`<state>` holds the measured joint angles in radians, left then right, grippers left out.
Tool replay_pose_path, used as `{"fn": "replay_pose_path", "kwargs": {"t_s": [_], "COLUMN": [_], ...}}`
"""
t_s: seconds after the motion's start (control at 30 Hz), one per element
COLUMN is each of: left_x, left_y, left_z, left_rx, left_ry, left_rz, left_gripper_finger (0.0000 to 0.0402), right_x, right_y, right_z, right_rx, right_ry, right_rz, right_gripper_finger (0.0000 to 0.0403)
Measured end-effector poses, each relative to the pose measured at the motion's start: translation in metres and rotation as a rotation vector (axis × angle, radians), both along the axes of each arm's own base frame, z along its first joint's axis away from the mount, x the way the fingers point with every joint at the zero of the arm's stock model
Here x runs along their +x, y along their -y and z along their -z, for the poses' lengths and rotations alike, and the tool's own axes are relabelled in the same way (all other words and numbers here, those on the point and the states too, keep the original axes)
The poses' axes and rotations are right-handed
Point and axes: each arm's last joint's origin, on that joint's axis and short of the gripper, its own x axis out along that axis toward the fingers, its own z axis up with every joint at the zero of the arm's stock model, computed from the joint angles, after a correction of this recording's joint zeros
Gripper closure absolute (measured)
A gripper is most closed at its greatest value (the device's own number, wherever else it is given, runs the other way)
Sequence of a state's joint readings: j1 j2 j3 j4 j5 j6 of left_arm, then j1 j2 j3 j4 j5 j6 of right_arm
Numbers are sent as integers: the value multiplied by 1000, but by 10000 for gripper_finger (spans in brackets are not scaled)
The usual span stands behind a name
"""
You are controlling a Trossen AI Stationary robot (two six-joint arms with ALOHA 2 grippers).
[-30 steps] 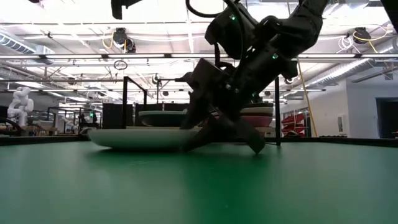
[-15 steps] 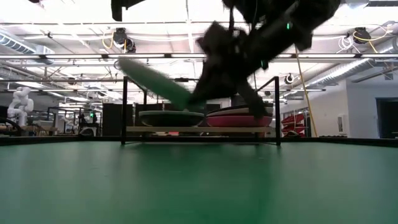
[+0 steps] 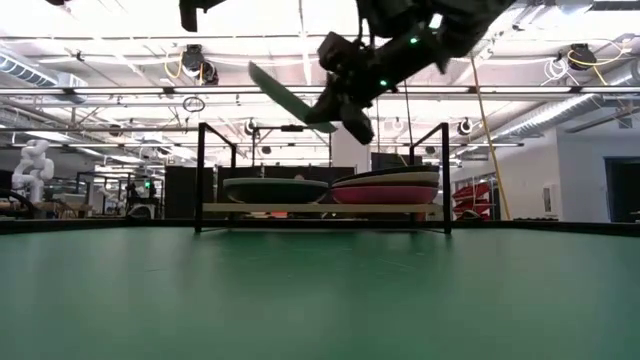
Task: Place and stack plates onto a shelf
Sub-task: Stack the white plate on top of the light green plate on the shelf
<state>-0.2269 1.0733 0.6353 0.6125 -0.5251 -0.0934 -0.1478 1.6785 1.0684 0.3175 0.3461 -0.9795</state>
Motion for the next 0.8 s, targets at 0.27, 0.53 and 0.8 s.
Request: {"fn": "replay_pose_path", "kwargs": {"t_s": [0.27, 0.53, 0.8], "left_x": [1, 2, 2], "left_y": [-9, -10, -10], "left_z": [0, 1, 2], "left_rx": [9, -4, -14], "left_ry": [-5, -10, -11], "left_rz": [-41, -40, -38], "left_gripper_finger": [229, 229, 229], "right_x": [26, 30, 29], "right_y": [42, 49, 49], "right_z": [10, 29, 25], "right_rx": [121, 158, 153], "right_ry": [-69, -108, -95], "right_rz": [28, 58, 82], "right_gripper_finger": [402, 367, 301]}}
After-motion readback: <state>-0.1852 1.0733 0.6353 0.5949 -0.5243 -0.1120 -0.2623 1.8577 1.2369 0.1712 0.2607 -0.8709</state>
